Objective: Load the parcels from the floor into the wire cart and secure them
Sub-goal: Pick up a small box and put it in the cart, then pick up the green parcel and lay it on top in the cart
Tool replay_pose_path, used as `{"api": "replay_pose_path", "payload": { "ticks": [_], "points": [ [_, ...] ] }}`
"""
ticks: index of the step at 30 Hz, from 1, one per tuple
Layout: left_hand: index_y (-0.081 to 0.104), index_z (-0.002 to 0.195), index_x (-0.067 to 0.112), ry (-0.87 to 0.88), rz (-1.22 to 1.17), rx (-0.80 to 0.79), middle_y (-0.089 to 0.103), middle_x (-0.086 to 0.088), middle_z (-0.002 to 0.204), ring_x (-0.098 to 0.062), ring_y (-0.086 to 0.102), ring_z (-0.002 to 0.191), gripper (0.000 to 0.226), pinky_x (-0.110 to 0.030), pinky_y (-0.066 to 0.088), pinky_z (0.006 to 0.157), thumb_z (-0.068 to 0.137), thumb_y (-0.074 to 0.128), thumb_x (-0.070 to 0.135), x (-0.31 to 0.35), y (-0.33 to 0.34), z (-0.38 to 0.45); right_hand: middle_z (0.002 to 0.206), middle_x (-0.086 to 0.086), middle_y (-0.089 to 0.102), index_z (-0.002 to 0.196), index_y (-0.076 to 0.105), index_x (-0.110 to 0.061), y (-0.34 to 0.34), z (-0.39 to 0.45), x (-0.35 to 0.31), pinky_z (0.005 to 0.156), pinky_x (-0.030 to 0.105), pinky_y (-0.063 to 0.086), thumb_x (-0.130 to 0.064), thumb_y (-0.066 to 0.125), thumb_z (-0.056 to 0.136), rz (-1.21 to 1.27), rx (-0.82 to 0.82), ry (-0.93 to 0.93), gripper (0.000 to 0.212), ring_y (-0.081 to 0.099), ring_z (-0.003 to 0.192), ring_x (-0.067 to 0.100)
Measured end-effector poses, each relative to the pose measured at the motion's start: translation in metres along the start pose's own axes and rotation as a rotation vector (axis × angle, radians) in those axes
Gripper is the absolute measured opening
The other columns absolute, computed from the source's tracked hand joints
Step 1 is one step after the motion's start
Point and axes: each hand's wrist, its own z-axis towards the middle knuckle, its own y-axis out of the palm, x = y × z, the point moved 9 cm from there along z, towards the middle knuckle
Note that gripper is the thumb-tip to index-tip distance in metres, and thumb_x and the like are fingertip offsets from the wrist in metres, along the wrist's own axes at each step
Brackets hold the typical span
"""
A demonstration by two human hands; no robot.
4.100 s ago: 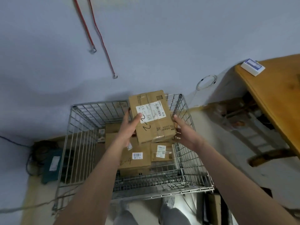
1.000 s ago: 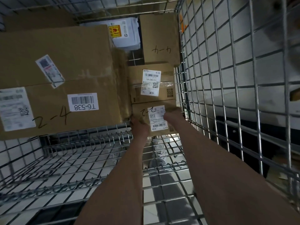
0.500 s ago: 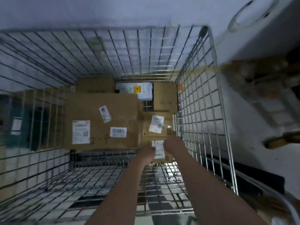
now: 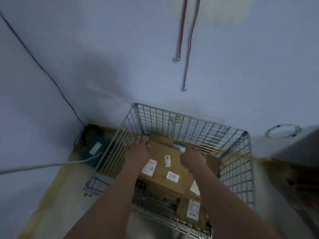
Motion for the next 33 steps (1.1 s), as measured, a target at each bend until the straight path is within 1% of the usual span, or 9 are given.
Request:
{"api": "replay_pose_path", "payload": {
  "ticks": [2,7,12,15,18,23,27,30,33],
  "points": [
    [0.017,0.158,0.016,-0.036,-0.027,0.066,0.010,-0.006,0.167,-0.028,0.007,0.153,0.057,-0.057,0.008,0.122,0.106,0.023,0.039,-0.048,-0.045,-0.017,0.155,0.016,0.034,0.154,0.023,-0.015,-0.023,-0.024,-0.049,0.117,0.056,0.024,-0.030,0.045,0.098,-0.056,0.062,-0.054,0.061,0.034,0.141,0.036],
    [0.013,0.159,0.016,-0.193,-0.052,0.139,0.008,-0.003,0.167,-0.027,0.005,0.153,0.060,-0.059,0.010,0.121,0.106,0.020,0.043,-0.201,-0.121,-0.082,0.154,0.017,0.033,0.151,0.025,-0.016,-0.040,-0.083,-0.183,0.115,0.056,0.026,-0.024,0.041,0.096,-0.097,0.083,-0.180,0.057,0.035,0.139,0.038],
    [0.016,0.158,0.015,-0.410,-0.075,0.219,0.014,-0.003,0.166,-0.027,0.012,0.152,0.058,-0.061,0.014,0.119,0.106,0.020,0.040,-0.356,-0.153,-0.161,0.158,0.016,0.028,0.154,0.020,-0.018,-0.006,-0.139,-0.319,0.116,0.057,0.023,-0.030,0.039,0.098,-0.188,0.075,-0.344,0.061,0.033,0.142,0.037],
    [0.020,0.157,0.014,-0.511,-0.120,0.238,0.016,-0.002,0.165,-0.026,0.013,0.151,0.057,-0.062,0.013,0.118,0.104,0.024,0.037,-0.420,-0.151,-0.198,0.155,0.017,0.031,0.153,0.021,-0.017,0.029,-0.175,-0.385,0.116,0.056,0.024,-0.033,0.039,0.099,-0.257,0.053,-0.461,0.059,0.034,0.140,0.038],
    [0.024,0.155,0.014,-0.546,-0.166,0.236,0.020,-0.002,0.164,-0.027,0.018,0.149,0.056,-0.063,0.016,0.116,0.103,0.026,0.036,-0.448,-0.147,-0.214,0.152,0.016,0.034,0.153,0.021,-0.018,0.053,-0.200,-0.429,0.117,0.056,0.022,-0.030,0.038,0.098,-0.294,0.031,-0.521,0.059,0.035,0.138,0.038],
    [0.018,0.158,0.015,-0.551,-0.206,0.227,0.016,-0.001,0.166,-0.026,0.013,0.151,0.059,-0.061,0.014,0.118,0.105,0.025,0.039,-0.456,-0.142,-0.205,0.147,0.016,0.041,0.149,0.031,-0.017,0.073,-0.196,-0.459,0.115,0.053,0.026,-0.028,0.042,0.098,-0.345,-0.015,-0.552,0.054,0.039,0.135,0.038],
    [0.014,0.159,0.016,-0.571,-0.209,0.173,0.011,0.000,0.167,-0.024,0.008,0.153,0.060,-0.060,0.010,0.120,0.105,0.023,0.041,-0.457,-0.129,-0.182,0.139,0.012,0.049,0.144,0.038,-0.014,0.079,-0.163,-0.470,0.101,0.041,0.037,-0.028,0.046,0.099,-0.321,-0.051,-0.520,0.048,0.048,0.127,0.030],
    [0.011,0.160,0.017,-0.591,-0.185,0.124,0.009,0.000,0.167,-0.024,0.006,0.153,0.060,-0.059,0.008,0.120,0.106,0.020,0.042,-0.457,-0.122,-0.166,0.145,0.014,0.044,0.148,0.034,-0.012,0.088,-0.134,-0.481,0.115,0.049,0.027,-0.028,0.046,0.097,-0.322,-0.094,-0.507,0.055,0.041,0.134,0.033],
    [0.010,0.160,0.017,-0.590,-0.164,0.104,0.008,-0.001,0.167,-0.024,0.005,0.154,0.060,-0.059,0.008,0.120,0.106,0.018,0.042,-0.461,-0.126,-0.144,0.151,0.017,0.038,0.150,0.033,-0.011,0.096,-0.107,-0.493,0.119,0.054,0.020,-0.026,0.044,0.095,-0.353,-0.124,-0.489,0.058,0.035,0.139,0.035]
  ]
}}
